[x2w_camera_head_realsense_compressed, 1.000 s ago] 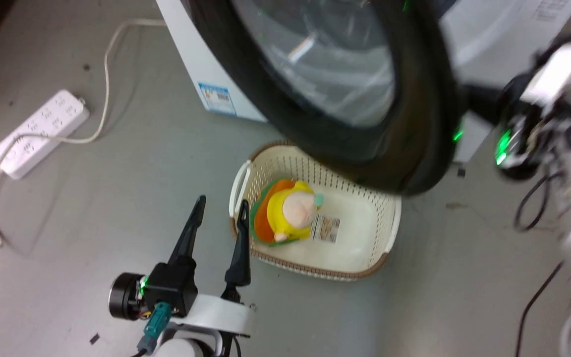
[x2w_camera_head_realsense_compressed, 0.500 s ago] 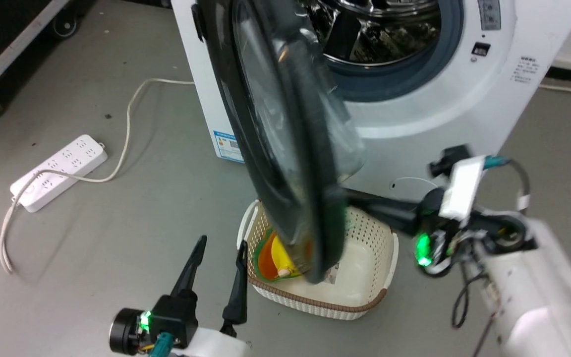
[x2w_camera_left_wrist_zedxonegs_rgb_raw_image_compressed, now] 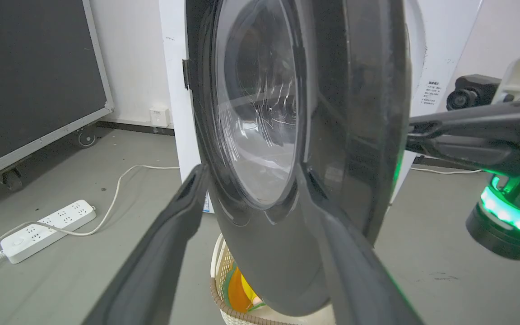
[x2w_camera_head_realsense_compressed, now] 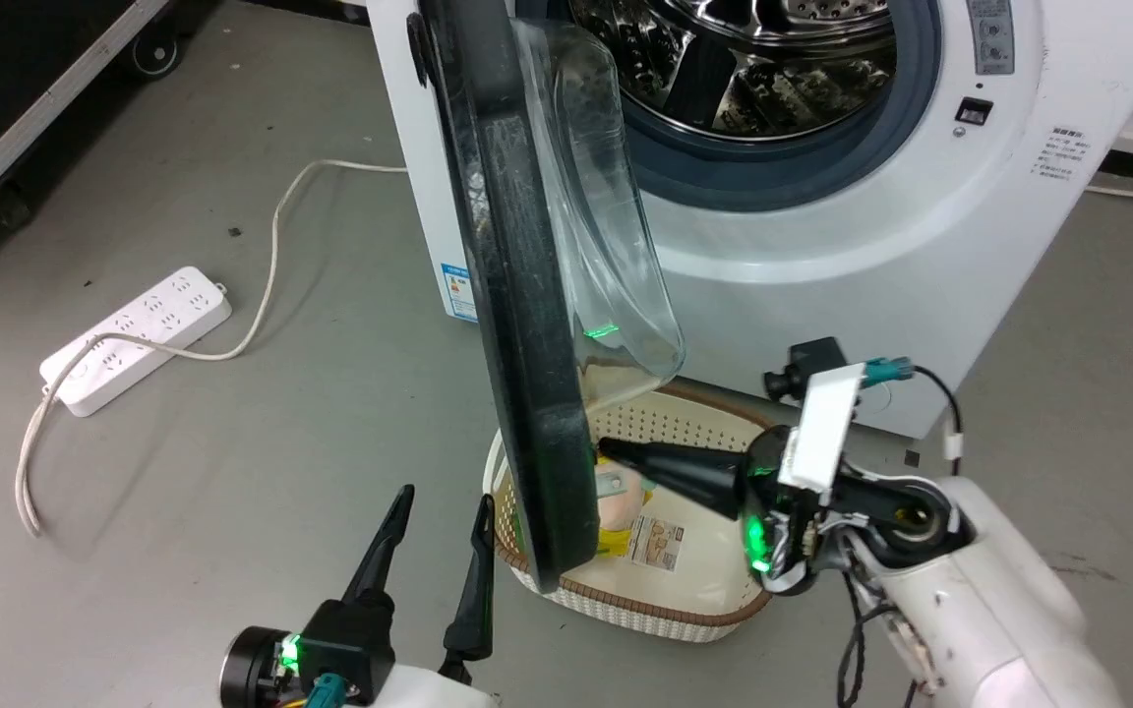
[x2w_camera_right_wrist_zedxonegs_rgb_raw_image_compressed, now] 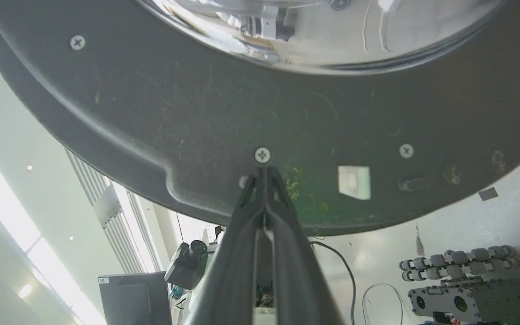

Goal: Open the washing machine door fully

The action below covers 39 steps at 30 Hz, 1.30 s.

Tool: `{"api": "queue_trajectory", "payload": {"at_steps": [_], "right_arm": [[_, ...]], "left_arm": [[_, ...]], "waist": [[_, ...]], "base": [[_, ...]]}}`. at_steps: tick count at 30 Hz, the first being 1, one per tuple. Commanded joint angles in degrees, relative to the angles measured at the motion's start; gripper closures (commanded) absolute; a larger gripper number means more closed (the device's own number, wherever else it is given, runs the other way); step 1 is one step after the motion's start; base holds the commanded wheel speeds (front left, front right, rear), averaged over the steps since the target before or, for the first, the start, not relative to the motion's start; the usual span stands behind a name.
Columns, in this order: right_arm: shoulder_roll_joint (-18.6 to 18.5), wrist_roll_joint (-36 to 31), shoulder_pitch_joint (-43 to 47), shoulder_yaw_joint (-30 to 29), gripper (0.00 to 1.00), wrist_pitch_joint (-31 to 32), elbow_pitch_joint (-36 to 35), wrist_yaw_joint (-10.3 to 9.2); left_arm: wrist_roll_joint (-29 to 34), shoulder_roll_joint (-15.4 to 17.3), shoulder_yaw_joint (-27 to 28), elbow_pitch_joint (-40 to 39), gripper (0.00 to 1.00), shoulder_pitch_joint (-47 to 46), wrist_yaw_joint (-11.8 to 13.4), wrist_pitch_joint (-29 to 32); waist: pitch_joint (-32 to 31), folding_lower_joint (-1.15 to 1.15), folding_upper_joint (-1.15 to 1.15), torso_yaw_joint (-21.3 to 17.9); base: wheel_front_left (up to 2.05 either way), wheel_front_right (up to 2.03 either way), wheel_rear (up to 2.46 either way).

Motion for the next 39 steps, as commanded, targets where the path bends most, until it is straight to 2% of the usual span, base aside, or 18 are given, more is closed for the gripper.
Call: {"api": "queue_trajectory", "payload": {"at_steps": [1,2,3,4,8,9,10,11,13,14,15,16,17,23,27,30,34,39], "right_arm": [[-1.3,0.0,0.3,-0.1,1.0,-1.2,0.0,0.06],[-2.1,-0.1,0.4,-0.5,0.71,-2.2,-0.2,0.06],[-2.9,-0.2,0.6,-1.0,0.22,-3.3,-0.5,0.06],[-3.7,-0.4,0.9,-1.5,0.0,-4.4,-1.0,0.06],[-7.7,-4.4,2.5,-3.6,0.0,-12.4,-6.3,0.06],[-7.7,-4.4,2.5,-3.6,0.0,-12.4,-6.3,0.06],[-10.0,-8.4,3.9,-4.7,0.0,-18.4,-10.9,0.06],[-10.0,-8.4,3.9,-4.7,0.0,-18.4,-10.9,0.06],[-13.2,-16.0,7.0,-5.3,0.0,-27.4,-18.1,0.06],[-13.2,-16.0,7.0,-5.3,0.0,-27.4,-18.1,0.06],[-15.6,-22.6,9.5,-4.6,0.0,-33.5,-22.2,0.06],[-15.6,-22.6,9.5,-4.6,0.0,-33.5,-22.2,0.06],[-16.4,-25.4,10.9,-4.6,0.0,-36.6,-23.8,0.06],[-21.8,-50.0,18.5,-3.4,0.0,-54.5,-27.5,0.06],[-18.6,-66.0,24.2,-8.5,0.0,-60.7,-27.0,0.06],[-10.9,-81.7,31.3,-17.1,0.0,-62.1,-29.2,0.06],[-3.7,-91.7,37.6,-21.3,0.0,-62.5,-33.7,0.06],[-0.4,-97.4,41.6,-24.2,0.0,-62.6,-38.1,0.06]], "left_arm": [[-0.1,0.1,0.4,-0.4,0.0,0.4,0.1,-0.3],[-0.2,0.1,0.5,-0.5,0.0,0.4,0.1,-0.3],[-0.2,0.1,0.7,-0.6,0.0,0.5,0.2,-0.3],[-0.2,0.1,1.0,-0.6,0.0,0.5,0.2,-0.3],[-0.3,0.1,2.7,-0.7,0.0,0.9,0.3,-0.3],[-0.3,0.1,2.7,-0.7,0.0,0.9,0.3,-0.3],[-0.4,0.1,3.7,-0.8,0.0,0.9,-0.1,-0.3],[-0.4,0.1,3.7,-0.8,0.0,0.9,-0.1,-0.3],[-0.4,0.1,5.8,-0.6,0.0,0.9,-0.8,-0.3],[-0.4,0.1,5.8,-0.6,0.0,0.9,-0.8,-0.3],[-0.5,0.1,7.1,-0.5,0.0,0.9,-1.3,-0.3],[-0.5,0.1,7.1,-0.5,0.0,0.9,-1.3,-0.3],[-0.5,0.1,7.7,-0.4,0.0,0.9,-1.6,-0.3],[-0.5,0.3,11.6,0.0,0.0,2.1,-3.1,-0.3],[-0.6,0.2,13.4,-0.4,0.0,3.5,-3.8,-0.3],[-0.9,0.2,14.2,0.0,0.0,4.8,-4.8,-0.3],[-1.0,0.2,14.5,0.1,0.0,5.7,-5.4,-0.3],[-0.6,0.1,14.5,0.5,0.0,6.3,-5.8,-0.3]], "waist": [[-0.4,0.0,0.0,-0.2],[-0.6,0.0,0.0,-0.4],[-0.9,0.0,0.0,-0.6],[-1.2,0.0,0.0,-1.0],[-2.5,0.0,0.0,-2.8],[-2.5,0.0,0.0,-2.8],[-3.1,0.0,0.0,-3.9],[-3.1,0.0,0.0,-3.9],[-4.1,0.0,0.0,-5.8],[-4.1,0.0,0.0,-5.8],[-4.6,0.0,0.0,-7.0],[-4.6,0.0,0.0,-7.0],[-4.9,0.0,0.0,-7.6],[-6.6,0.0,0.0,-11.2],[-7.0,0.0,0.0,-13.1],[-7.2,0.0,0.0,-14.4],[-7.0,0.0,0.0,-15.4],[-6.7,0.0,0.0,-15.8]], "base": [[0.0,0.0,0.0],[0.0,0.0,0.0],[0.0,0.0,0.0],[0.0,0.0,0.0],[0.0,0.0,0.0],[0.0,0.0,0.0],[0.0,0.0,0.0],[0.0,0.0,0.0],[0.0,0.0,0.0],[0.0,0.0,0.0],[0.0,0.0,0.0],[0.0,0.0,0.0],[0.0,0.0,0.0],[0.0,0.0,0.0],[0.0,0.0,0.0],[0.0,0.0,0.0],[0.0,0.0,0.0],[0.0,0.0,0.0]]}}
